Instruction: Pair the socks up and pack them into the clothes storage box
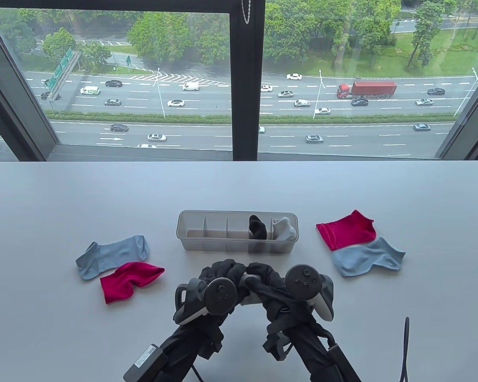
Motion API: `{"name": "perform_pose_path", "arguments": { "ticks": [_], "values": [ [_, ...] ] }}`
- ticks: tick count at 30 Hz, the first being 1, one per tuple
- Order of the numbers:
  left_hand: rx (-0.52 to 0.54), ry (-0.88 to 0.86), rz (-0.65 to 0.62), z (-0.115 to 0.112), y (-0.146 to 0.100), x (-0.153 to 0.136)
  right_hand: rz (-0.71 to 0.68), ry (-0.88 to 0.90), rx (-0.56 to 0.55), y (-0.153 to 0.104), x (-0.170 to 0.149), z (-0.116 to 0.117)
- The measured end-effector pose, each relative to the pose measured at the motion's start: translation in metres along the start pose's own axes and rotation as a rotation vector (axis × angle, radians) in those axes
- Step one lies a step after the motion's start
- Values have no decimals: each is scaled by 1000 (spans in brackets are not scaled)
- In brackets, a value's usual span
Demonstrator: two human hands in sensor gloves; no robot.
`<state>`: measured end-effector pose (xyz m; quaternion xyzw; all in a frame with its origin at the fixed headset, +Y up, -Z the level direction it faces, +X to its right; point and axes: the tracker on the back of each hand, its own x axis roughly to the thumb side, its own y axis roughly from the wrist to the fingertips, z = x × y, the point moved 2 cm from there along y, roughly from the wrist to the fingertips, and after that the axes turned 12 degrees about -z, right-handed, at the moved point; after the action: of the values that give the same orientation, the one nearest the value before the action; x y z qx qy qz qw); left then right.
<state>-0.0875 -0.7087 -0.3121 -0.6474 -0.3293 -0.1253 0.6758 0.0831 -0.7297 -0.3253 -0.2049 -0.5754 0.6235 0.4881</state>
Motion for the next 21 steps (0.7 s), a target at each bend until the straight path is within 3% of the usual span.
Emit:
{"name": "perform_pose_path", "arguments": {
  "ticks": [5,9,12,15,19,21],
  "values": [
    [-141,-62,-10,-10,2,-4,-19,40,2,0,0,-2],
    [-23,-35,45,-3,2,-10,-32,91,101,3,0,5],
    [-73,-96,42,0,1,-16,-88,30,185,5,5,6],
    [-75,-140,42,1,-1,-21,-94,-62,132,5,5,-1],
    [16,-72,16,9,-3,-10,-44,-45,54,2,0,-2],
    [9,-58,-21,8,-1,-4,-29,17,29,1,0,-3]
  ]
}}
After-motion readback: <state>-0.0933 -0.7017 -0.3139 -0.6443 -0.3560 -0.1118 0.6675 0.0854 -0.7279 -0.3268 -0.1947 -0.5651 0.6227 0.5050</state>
